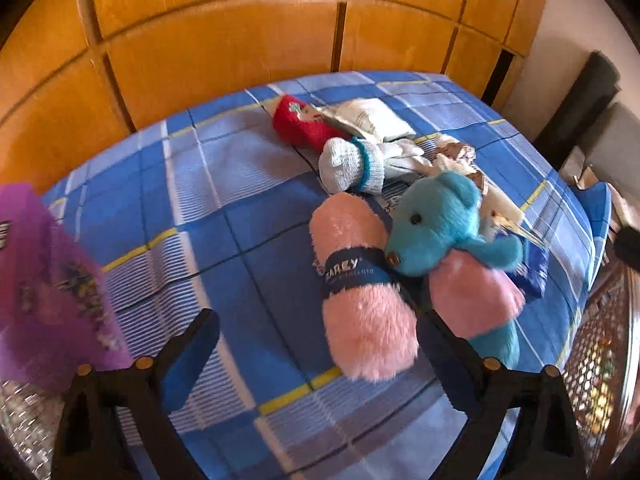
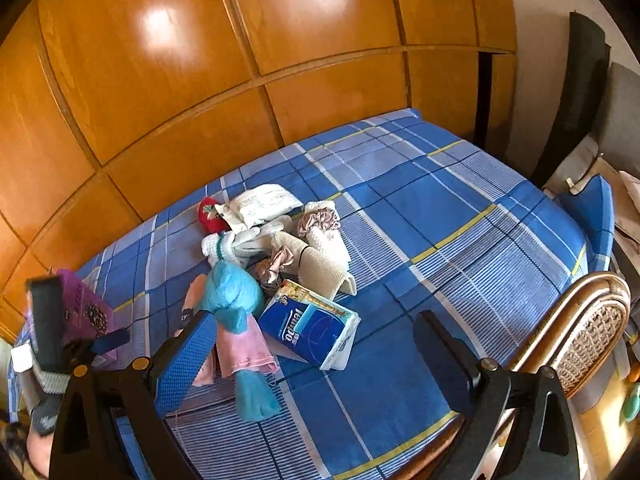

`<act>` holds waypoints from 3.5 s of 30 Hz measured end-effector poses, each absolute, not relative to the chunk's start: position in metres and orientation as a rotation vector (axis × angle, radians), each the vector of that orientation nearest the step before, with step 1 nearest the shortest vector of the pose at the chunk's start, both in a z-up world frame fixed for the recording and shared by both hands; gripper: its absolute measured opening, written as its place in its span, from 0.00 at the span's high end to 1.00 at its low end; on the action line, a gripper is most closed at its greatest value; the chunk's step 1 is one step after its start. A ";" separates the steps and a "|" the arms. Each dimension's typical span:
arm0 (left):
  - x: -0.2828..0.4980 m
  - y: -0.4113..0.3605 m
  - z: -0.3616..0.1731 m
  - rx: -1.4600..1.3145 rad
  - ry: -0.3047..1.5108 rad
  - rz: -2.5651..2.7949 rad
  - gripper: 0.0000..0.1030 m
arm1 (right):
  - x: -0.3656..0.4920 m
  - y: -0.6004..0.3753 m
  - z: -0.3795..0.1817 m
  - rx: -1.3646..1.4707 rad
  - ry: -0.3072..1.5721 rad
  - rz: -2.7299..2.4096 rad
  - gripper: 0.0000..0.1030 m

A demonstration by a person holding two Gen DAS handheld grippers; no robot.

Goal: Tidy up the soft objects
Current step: 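Grasp the pink dishcloth with the left tool while the right tool grasps the teal bear, then carry the pink dishcloth to the gold tray and release it with the left tool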

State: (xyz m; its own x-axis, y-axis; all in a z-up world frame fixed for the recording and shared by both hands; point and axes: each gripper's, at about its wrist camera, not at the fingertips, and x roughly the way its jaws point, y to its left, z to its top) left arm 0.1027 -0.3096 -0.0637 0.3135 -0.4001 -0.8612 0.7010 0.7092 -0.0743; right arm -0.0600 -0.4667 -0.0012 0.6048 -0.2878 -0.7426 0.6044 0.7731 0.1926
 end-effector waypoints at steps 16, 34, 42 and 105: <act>0.133 -0.332 -0.090 0.244 1.181 -0.935 0.64 | 0.017 -0.443 -0.035 0.343 1.081 -0.321 0.37; 0.148 -0.331 -0.098 0.216 1.202 -0.924 0.64 | 0.061 -0.422 -0.063 0.153 1.227 -0.313 0.57; 0.160 -0.319 -0.067 0.211 1.146 -0.819 0.67 | 0.060 -0.422 -0.065 0.152 1.228 -0.299 0.57; 0.048 0.145 -0.040 -0.119 0.716 0.102 0.00 | 0.054 -0.438 -0.104 0.372 1.395 -0.241 0.67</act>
